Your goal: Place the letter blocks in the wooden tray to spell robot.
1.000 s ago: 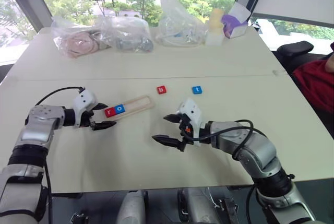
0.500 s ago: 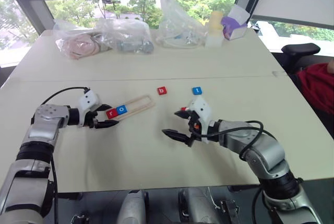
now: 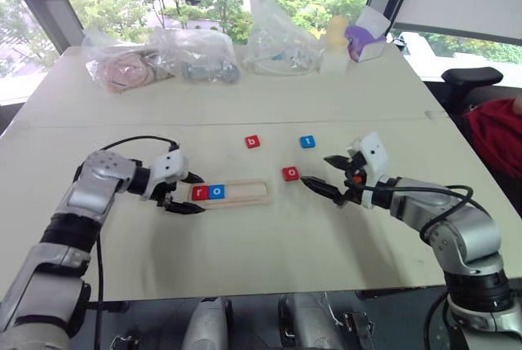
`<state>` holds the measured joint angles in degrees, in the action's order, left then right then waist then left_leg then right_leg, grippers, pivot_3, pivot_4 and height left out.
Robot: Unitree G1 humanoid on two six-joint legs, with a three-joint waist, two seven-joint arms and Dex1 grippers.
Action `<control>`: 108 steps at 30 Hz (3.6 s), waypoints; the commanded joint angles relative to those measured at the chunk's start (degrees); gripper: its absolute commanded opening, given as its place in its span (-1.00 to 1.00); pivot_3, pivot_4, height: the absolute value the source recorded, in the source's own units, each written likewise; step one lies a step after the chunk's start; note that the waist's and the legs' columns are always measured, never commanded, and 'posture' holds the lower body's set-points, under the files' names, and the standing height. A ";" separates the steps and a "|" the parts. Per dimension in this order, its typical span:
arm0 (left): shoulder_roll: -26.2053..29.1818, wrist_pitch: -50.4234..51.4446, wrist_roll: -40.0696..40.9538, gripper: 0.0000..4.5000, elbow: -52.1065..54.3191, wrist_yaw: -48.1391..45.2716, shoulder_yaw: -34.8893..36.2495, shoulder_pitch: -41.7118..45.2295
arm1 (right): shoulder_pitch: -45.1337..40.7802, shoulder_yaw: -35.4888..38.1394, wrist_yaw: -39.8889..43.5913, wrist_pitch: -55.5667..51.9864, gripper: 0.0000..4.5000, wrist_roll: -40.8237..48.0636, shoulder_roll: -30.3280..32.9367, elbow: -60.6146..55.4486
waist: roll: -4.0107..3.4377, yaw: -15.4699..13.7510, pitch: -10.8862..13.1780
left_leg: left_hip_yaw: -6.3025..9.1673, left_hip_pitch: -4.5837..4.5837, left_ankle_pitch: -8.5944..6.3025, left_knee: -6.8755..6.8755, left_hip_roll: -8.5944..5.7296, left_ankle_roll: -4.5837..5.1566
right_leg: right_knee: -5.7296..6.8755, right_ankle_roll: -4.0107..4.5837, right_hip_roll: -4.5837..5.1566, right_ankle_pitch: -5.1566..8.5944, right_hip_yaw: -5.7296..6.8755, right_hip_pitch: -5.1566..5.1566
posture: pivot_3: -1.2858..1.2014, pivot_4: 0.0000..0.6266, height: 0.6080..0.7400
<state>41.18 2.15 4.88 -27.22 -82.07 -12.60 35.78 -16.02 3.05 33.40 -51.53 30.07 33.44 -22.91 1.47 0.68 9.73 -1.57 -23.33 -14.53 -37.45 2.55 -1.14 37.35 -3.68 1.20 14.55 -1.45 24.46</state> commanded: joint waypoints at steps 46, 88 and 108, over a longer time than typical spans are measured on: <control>5.30 42.27 27.82 0.98 50.56 33.89 45.57 -33.17 | -45.34 -6.97 -22.72 29.01 1.00 -22.72 -42.27 78.00 | 0.05 2.53 0.06 | 0.11 -0.02 0.11 0.28 0.34 -0.19 | 0.62 0.24 -0.20 -0.07 -0.09 0.58 | 0.03 -0.52 1.00; -6.42 28.98 21.65 1.00 37.00 25.97 6.57 -8.29 | 1.45 5.77 -33.84 -30.45 -0.48 -25.01 -38.35 -11.55 | 0.06 1.79 0.04 | 0.19 -0.02 0.16 0.36 0.31 -0.27 | 0.36 0.31 -0.49 -0.01 -0.20 0.48 | 0.03 -0.52 1.00; 0.34 32.64 23.14 1.00 48.81 20.54 4.37 -14.08 | 2.67 -0.32 23.87 21.52 0.98 -13.46 10.85 8.25 | 0.02 1.75 0.21 | 0.20 0.10 0.00 0.47 0.30 -0.01 | -0.22 0.15 -0.53 0.02 -0.15 0.11 | 0.03 -0.52 1.00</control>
<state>40.60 36.42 29.61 19.06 -60.11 -6.43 22.04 -13.34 3.01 51.32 -36.96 16.20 43.09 -17.97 1.48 2.43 9.94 -1.37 -23.24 -14.52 -36.98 2.85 -1.15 37.14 -3.53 0.67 14.57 -1.61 24.57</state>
